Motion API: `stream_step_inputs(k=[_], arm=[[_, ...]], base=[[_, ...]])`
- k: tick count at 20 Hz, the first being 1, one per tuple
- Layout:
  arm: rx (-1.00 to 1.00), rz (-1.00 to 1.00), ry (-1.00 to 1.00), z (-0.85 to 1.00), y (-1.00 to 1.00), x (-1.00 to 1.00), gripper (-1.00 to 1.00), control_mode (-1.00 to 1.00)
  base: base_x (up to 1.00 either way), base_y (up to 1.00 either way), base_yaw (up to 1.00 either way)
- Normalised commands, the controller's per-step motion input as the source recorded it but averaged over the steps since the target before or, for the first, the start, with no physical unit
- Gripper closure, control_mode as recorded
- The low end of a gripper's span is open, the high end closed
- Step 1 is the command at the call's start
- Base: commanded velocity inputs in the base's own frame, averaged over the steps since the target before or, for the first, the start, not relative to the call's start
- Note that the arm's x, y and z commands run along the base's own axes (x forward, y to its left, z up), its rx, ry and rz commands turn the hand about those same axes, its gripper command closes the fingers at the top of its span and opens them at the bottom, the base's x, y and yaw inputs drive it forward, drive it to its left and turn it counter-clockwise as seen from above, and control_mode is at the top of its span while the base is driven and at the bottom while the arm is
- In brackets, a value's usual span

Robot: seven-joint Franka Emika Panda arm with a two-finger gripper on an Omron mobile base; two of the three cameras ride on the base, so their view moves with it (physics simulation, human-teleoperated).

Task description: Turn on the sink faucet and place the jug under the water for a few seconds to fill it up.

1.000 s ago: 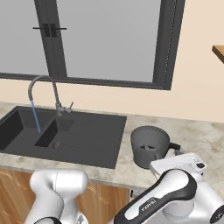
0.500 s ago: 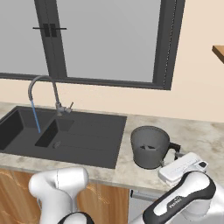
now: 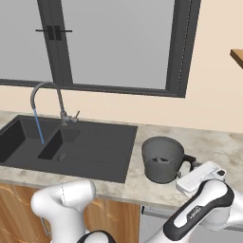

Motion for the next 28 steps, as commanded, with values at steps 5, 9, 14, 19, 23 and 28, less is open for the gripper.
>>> stream_step_inputs(k=[5,9,14,19,23,28], arm=[[0.00,-0.06,0.00,-0.10,-0.36,0.36,-1.00,-1.00],[0.00,-0.04,0.00,-0.11,-0.41,0.39,-1.00,-1.00],[0.00,-0.01,0.01,-0.27,-0.28,0.39,-1.00,-1.00],[0.00,0.00,0.00,-0.31,-0.11,0.31,-1.00,-1.00],[0.00,0.04,0.00,-0.19,0.00,0.04,-1.00,-1.00],[-0.02,0.08,0.00,-0.08,0.18,0.00,-1.00,-1.00]], base=[[0.00,0.00,0.00],[0.00,0.00,0.00],[0.00,0.00,0.00],[0.00,0.00,0.00],[0.00,0.00,0.00],[0.00,0.00,0.00]])
